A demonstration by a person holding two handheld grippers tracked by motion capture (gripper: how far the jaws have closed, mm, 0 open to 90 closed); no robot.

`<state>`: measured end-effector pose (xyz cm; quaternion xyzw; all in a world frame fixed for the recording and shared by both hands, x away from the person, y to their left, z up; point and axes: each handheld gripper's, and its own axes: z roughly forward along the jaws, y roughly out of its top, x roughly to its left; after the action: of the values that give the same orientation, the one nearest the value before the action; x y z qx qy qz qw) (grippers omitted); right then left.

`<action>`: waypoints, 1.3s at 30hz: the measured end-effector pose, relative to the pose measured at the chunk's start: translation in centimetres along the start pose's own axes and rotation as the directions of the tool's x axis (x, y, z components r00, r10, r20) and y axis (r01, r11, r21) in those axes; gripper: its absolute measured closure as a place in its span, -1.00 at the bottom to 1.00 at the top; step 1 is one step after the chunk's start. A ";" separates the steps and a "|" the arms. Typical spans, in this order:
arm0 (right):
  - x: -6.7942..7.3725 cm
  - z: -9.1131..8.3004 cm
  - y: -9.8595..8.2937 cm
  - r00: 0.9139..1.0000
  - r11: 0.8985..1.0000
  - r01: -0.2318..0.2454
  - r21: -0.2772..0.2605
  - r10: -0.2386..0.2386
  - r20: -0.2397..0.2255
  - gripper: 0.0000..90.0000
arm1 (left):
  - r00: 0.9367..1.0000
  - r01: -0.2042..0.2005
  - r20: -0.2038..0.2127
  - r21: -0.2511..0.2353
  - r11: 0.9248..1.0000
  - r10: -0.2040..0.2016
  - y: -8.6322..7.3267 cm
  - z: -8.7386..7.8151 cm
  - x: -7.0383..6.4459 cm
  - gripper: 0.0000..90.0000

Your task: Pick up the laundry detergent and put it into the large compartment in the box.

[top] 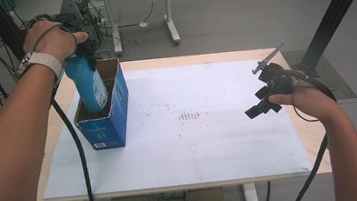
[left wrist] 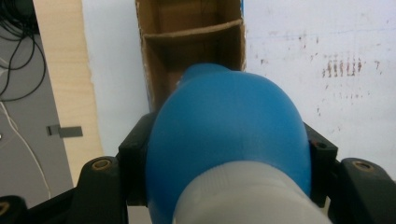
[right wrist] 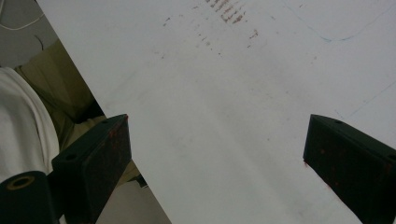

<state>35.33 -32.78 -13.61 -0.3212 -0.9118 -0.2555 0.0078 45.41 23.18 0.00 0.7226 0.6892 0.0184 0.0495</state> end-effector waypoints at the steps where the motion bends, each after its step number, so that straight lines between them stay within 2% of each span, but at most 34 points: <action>1: 0.0 0.0 0.0 1.000 1.000 -0.001 0.002 0.001 0.000 -0.83 | 1.000 -0.001 -0.002 -0.003 1.000 0.001 0.0 0.0 0.0 -0.16; 6: 0.0 0.1 -0.2 1.000 1.000 -0.003 0.002 0.003 -0.001 -0.83 | 1.000 -0.004 -0.019 -0.007 1.000 0.004 -0.1 0.5 -0.3 -0.16; 17: -0.1 -0.1 -0.5 1.000 1.000 -0.007 0.003 0.007 0.001 -0.83 | 1.000 -0.014 -0.022 -0.002 1.000 0.013 0.0 2.0 -0.4 -0.16; 39: -0.5 0.7 -0.3 1.000 1.000 -0.013 0.008 0.014 -0.011 -0.83 | 1.000 -0.012 -0.014 0.023 1.000 0.013 0.4 5.2 0.4 -0.16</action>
<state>35.61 -32.96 -14.42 -0.3259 -0.9107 -0.2534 0.0159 46.37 23.36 -5.12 0.7273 0.6851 0.0158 0.0362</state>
